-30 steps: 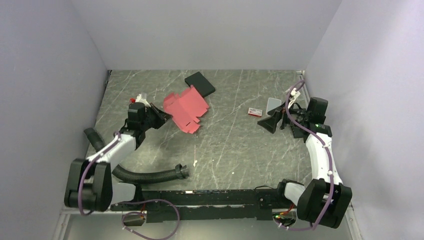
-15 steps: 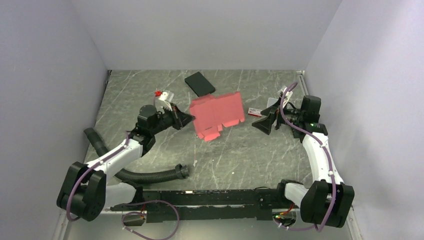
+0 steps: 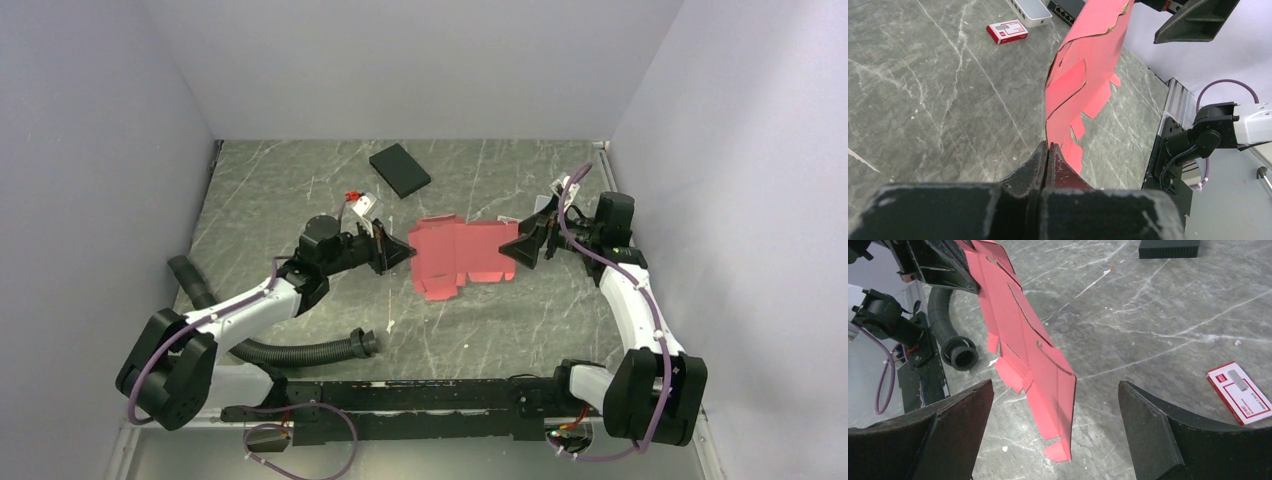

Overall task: Fold the paper box
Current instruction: Pick up the paper box from the center of the board.

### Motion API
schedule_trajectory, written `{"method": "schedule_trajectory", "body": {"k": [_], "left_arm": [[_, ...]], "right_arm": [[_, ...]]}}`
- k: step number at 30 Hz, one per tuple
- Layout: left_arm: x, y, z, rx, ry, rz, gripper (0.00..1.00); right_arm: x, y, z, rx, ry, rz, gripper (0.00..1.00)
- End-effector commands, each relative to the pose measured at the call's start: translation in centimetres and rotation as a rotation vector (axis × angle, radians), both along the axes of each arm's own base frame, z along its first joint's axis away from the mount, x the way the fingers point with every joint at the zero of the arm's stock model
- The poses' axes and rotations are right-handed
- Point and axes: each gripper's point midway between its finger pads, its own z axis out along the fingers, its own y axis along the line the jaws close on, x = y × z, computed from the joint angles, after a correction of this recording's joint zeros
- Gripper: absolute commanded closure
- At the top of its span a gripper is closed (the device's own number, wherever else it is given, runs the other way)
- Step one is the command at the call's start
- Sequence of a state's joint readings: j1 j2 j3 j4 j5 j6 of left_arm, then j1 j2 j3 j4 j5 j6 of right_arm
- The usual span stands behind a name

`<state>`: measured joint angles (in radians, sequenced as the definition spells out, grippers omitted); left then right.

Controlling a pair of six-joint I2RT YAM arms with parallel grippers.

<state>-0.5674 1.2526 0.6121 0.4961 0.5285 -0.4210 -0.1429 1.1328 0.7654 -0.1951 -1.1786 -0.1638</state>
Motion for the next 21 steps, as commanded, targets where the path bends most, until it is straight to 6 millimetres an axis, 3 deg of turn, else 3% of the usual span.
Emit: {"method": "schedule_trajectory", "body": {"k": [1,6,9,11,15,21], "left_arm": [[0.4,-1.1,3.1,-0.039,-0.114,-0.038,1.00],[0.4,-1.4,2.7,-0.002,-0.105,-0.056,1.00],[0.4,-1.3,1.6,0.110,-0.074,-0.099,1.00],[0.3,-1.4,1.1,0.186,-0.047,-0.145,1.00],[-0.3,-2.1,1.0,0.268,0.022,-0.254,1.00],[-0.7,-3.5,1.8,0.302,0.027,-0.326,1.00]], "right_arm": [[-0.2,0.9,0.7,0.011,-0.058,0.061,0.01],[0.1,0.7,0.7,-0.048,-0.089,0.050,0.01],[0.5,-0.6,2.4,-0.211,-0.235,0.054,0.01],[-0.7,-0.6,2.6,-0.258,-0.263,0.104,0.01],[-2.0,1.4,4.2,-0.279,-0.336,0.217,0.01],[0.5,3.9,6.3,-0.261,-0.322,0.290,0.01]]}}
